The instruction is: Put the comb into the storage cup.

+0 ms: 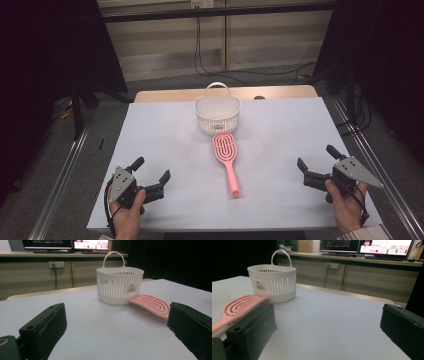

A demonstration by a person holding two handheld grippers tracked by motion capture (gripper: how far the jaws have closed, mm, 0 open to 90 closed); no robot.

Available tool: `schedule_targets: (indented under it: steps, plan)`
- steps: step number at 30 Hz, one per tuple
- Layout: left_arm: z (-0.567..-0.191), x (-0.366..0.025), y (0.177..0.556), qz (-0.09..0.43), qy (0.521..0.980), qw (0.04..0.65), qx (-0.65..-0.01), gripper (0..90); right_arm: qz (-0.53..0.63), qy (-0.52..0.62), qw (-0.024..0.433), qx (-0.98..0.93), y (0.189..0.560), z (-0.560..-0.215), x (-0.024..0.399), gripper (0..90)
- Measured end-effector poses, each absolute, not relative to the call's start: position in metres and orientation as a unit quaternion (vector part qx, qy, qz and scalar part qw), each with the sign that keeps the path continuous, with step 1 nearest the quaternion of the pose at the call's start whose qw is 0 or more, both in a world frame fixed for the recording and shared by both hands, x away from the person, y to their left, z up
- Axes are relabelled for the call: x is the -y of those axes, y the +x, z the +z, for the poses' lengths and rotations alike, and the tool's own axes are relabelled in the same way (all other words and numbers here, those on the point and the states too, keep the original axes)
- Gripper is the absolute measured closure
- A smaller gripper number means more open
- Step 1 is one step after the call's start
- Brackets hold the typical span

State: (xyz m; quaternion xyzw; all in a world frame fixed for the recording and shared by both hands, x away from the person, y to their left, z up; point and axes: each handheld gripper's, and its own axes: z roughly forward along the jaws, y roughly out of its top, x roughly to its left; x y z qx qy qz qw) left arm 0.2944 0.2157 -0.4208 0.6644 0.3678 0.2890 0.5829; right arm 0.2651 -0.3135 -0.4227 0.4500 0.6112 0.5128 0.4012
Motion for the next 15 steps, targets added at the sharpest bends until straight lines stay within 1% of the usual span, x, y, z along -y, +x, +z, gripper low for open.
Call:
schedule_targets:
  steps: [5, 15]
  plan:
    - [-0.4211, -0.2159, 0.2941, 0.289, 0.665, 0.581, -0.370, 2.5, 0.513, 0.449, 0.403, -0.610, 0.2651, -0.4228, 0.3135, 0.0]
    - [-0.4206, -0.2160, 0.2946, 0.288, 0.668, 0.578, -0.370, 2.5, 0.526, 0.442, 0.388, -0.615, 0.2649, -0.4242, 0.3135, 0.0]
